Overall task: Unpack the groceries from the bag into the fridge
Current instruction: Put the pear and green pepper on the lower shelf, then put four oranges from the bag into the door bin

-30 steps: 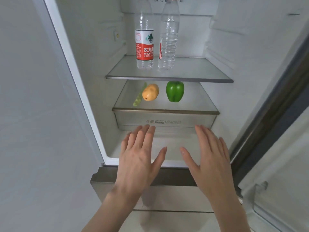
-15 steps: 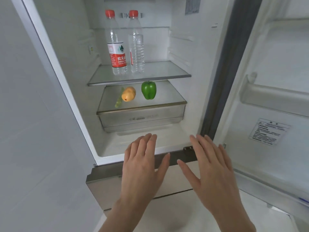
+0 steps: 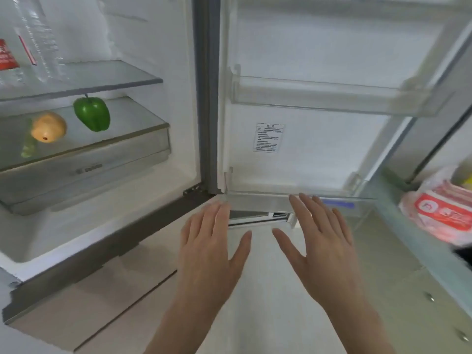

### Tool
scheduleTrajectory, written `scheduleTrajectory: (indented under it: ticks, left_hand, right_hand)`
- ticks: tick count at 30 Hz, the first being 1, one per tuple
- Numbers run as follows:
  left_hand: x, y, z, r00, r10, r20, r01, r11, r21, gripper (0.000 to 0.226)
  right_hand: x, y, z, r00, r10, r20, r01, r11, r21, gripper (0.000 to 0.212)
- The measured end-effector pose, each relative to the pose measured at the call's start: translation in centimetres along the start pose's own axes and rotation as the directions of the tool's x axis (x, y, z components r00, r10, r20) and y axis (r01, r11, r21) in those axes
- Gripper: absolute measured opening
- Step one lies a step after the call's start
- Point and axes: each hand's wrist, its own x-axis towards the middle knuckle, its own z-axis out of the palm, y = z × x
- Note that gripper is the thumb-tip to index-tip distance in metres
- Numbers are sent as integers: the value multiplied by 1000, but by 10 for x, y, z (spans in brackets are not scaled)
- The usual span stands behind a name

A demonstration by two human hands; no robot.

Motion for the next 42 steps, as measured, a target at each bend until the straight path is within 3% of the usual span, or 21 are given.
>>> scheduleTrajectory:
  ticks: [16, 26, 42]
  left_hand:
    - [-11, 220, 79, 913, 397, 94, -359, 891, -277, 55]
    - [-17, 353, 130, 905, 419, 76, -374, 868, -326, 55]
    - [51, 460, 258, 841, 530, 107, -449, 796, -406, 54]
  right_hand:
    - [-117, 175, -86, 903, 411, -127, -425, 898, -110, 62]
    - [-146, 307, -122, 881, 448, -154, -466, 877, -115, 64]
    - [-96, 459, -90, 835, 509, -211, -541, 829, -143, 60]
